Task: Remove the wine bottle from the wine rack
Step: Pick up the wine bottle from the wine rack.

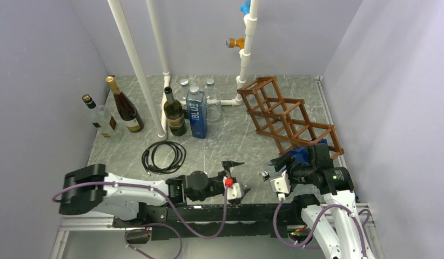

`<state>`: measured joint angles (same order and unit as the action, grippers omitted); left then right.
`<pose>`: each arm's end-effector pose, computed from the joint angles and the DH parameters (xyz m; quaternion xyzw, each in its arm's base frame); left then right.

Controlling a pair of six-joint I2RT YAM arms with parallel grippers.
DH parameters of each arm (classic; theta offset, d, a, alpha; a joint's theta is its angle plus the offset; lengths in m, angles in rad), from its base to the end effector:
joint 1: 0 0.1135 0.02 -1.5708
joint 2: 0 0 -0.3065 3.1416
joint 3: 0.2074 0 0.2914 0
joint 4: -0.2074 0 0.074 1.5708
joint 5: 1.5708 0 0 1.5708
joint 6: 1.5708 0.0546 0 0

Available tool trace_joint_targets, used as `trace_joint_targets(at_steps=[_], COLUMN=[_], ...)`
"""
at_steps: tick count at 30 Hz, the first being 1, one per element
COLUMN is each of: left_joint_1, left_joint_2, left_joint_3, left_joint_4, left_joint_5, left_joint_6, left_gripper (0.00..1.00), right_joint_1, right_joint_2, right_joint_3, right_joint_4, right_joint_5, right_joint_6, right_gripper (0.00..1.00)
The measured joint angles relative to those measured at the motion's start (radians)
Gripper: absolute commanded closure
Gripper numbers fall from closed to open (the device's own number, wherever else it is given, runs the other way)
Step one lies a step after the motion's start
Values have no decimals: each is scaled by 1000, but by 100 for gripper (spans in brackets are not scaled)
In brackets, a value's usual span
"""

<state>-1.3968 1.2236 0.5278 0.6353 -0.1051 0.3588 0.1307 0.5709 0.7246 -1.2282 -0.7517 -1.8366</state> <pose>0.0578 -0.2956 0.2572 0.5364 0.4922 -0.3063 0.6133 0.0833 0.0486 0.2819 -0.8006 0.4245 0.0620 0.4183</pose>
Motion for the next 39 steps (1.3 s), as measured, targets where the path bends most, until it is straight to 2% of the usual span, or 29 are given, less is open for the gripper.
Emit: trace_joint_targets(at_steps=[6, 14, 20, 26, 39], left_joint_1=[-68, -113, -127, -128, -128], left_joint_2=[214, 323, 360, 402, 435], left_joint_3=[48, 136, 146, 149, 171], left_joint_4=[198, 317, 356, 374, 423], left_joint_5=[-148, -233, -241, -252, -270], left_joint_6=[68, 119, 131, 146, 172], left_gripper=[20, 36, 35, 30, 40], right_joint_1=[1, 3, 4, 4, 4], right_joint_2=[-3, -4, -4, -4, -4], right_joint_3=[-2, -6, -8, -8, -8], right_joint_4=[2, 4, 7, 7, 8], right_joint_5=[0, -1, -1, -1, -2], right_joint_6=[0, 0, 1, 1, 5], right_gripper=[70, 70, 69, 69, 69])
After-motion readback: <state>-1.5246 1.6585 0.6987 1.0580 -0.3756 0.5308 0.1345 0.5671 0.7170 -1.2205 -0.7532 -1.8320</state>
